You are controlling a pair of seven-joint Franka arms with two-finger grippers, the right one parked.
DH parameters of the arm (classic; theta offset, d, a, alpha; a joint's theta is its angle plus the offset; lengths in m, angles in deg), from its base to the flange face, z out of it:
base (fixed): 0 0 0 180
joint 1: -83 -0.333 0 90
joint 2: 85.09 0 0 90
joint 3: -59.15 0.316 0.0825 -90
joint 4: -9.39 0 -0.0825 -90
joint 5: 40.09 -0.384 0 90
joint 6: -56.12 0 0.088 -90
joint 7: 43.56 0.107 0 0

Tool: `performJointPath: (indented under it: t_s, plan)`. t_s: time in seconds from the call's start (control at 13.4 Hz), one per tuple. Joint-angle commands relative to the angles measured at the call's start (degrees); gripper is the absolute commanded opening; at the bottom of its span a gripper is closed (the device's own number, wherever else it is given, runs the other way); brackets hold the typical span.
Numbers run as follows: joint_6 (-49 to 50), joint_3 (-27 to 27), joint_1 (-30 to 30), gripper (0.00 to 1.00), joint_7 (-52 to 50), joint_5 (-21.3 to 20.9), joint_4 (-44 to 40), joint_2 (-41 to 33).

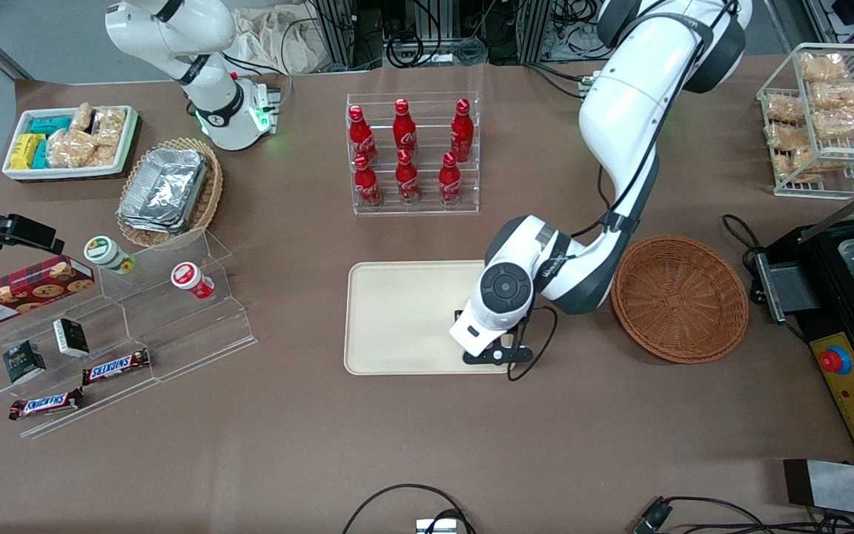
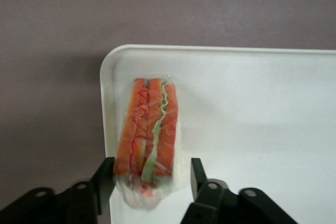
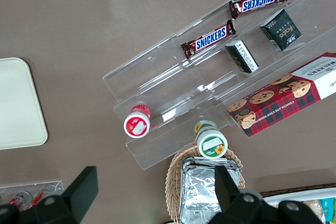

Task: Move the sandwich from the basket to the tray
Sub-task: 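Lower the sandwich onto the tray and open the left gripper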

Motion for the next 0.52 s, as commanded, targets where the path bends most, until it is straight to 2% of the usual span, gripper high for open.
performJointPath:
  t_s: [0.0, 0.15, 0.45]
  plan:
    - [4.63, 0.62, 0.11, 1.00, -0.54, -0.40, 0.48, -5.24]
    - [7.02, 0.71, -1.89, 1.00, -0.19, -0.13, 1.88, -9.63]
    - [5.80, 0.27, -6.65, 1.00, 0.43, 1.01, 18.10, -24.56]
